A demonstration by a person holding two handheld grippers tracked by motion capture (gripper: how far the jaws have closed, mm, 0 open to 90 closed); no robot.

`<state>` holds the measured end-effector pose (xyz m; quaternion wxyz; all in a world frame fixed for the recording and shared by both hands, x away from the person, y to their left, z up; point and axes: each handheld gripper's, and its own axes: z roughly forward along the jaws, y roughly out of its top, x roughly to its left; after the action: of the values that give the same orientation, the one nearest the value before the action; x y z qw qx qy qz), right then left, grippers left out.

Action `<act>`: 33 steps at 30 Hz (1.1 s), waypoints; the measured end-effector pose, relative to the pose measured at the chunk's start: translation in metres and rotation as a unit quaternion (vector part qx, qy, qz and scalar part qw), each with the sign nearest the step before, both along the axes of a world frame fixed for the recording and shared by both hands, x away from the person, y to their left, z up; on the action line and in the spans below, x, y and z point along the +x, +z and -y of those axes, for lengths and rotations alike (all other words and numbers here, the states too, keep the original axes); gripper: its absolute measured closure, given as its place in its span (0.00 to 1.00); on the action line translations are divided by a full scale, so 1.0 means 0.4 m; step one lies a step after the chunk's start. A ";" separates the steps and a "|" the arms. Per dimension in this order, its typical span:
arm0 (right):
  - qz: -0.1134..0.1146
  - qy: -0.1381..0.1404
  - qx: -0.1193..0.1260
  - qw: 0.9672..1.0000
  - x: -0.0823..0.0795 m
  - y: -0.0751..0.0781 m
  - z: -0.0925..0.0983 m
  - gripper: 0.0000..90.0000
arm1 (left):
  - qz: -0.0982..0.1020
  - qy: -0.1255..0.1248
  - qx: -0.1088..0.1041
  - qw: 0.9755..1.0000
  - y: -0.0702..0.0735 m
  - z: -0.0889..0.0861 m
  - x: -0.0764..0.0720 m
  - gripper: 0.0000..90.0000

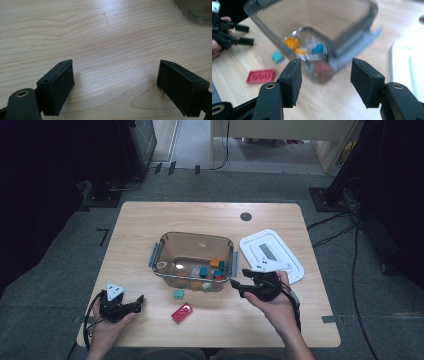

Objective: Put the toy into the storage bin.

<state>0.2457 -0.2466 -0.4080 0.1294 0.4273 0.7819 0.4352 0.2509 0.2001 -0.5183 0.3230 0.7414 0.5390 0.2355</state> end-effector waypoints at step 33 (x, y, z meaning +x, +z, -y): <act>-0.054 0.055 0.025 0.997 -0.027 -0.258 -0.332 0.87 | 0.001 -0.003 -0.001 1.000 0.000 0.000 -0.001 0.18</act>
<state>0.2348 -0.1140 -0.5113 0.0518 0.4095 0.7992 0.4370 0.2506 0.2001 -0.5182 0.3250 0.7425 0.5367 0.2344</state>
